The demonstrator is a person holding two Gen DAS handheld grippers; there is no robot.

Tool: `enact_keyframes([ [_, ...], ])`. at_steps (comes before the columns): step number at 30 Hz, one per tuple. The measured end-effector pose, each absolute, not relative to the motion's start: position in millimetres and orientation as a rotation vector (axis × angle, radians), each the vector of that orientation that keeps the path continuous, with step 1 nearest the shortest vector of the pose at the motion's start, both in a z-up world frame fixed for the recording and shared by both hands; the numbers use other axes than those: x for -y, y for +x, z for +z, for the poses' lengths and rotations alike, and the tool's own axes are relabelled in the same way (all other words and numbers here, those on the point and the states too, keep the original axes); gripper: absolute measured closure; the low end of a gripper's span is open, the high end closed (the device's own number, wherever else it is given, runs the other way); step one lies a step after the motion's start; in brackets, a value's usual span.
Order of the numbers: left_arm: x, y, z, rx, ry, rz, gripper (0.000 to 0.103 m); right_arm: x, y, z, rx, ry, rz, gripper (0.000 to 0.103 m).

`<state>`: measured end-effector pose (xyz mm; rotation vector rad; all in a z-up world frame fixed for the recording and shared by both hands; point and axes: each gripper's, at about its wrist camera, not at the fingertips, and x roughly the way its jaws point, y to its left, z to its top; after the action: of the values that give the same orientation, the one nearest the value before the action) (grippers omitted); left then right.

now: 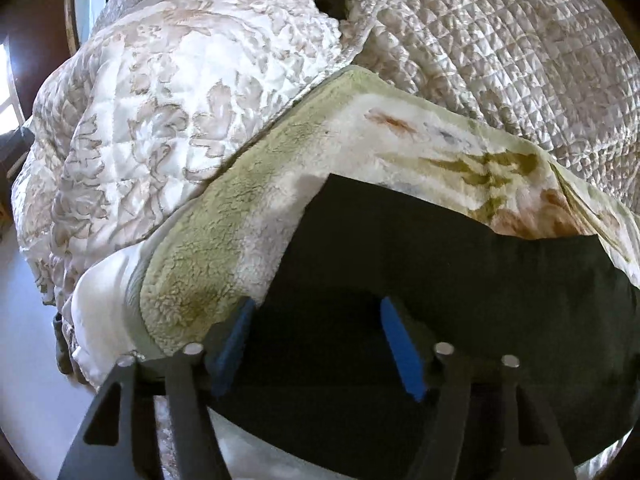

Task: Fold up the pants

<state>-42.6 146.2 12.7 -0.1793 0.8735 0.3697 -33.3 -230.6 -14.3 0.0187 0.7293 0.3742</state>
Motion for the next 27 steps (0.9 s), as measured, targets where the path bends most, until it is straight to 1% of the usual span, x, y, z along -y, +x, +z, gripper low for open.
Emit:
enact_keyframes([
  [1, -144.0, -42.7, 13.5, -0.871, -0.178, 0.353, 0.051, 231.1, -33.3, -14.3, -0.728, 0.022, 0.374, 0.047],
  [3, -138.1, -40.6, 14.5, -0.871, -0.16, 0.318, 0.073, 232.9, -33.5, -14.3, -0.727, 0.032, 0.373, 0.047],
  [4, -134.6, -38.9, 15.0, -0.872, -0.147, 0.308, 0.075, 233.4, -33.6, -14.4, -0.727, 0.035, 0.373, 0.047],
  [6, -131.9, -38.0, 16.7, -0.872, -0.139, 0.298, 0.084, 234.8, -34.2, -14.0, -0.726, 0.042, 0.376, 0.047],
  [8, -135.4, -38.5, 20.1, -0.863, -0.182, 0.279, 0.091, 235.8, -35.6, -12.9, -0.721, 0.047, 0.377, 0.047],
  [11, -140.8, -42.8, 28.6, -0.835, -0.27, 0.227, 0.094, 239.3, -37.8, -9.2, -0.706, 0.065, 0.378, 0.047],
  [13, -138.3, -45.0, 36.6, -0.815, -0.327, 0.173, 0.095, 242.3, -38.4, -6.7, -0.696, 0.08, 0.377, 0.047],
  [17, -114.0, -42.7, 59.8, -0.788, -0.412, 0.035, 0.095, 252.3, -39.0, -3.4, -0.686, 0.137, 0.38, 0.047],
  [22, -52.7, -23.5, 83.6, -0.781, -0.417, -0.143, 0.095, 264.3, -41.8, 1.7, -0.667, 0.182, 0.381, 0.047],
  [27, 20.7, -6.1, 75.4, -0.836, -0.38, -0.295, 0.095, 279.3, -45.6, 4.4, -0.653, 0.219, 0.362, 0.047],
])
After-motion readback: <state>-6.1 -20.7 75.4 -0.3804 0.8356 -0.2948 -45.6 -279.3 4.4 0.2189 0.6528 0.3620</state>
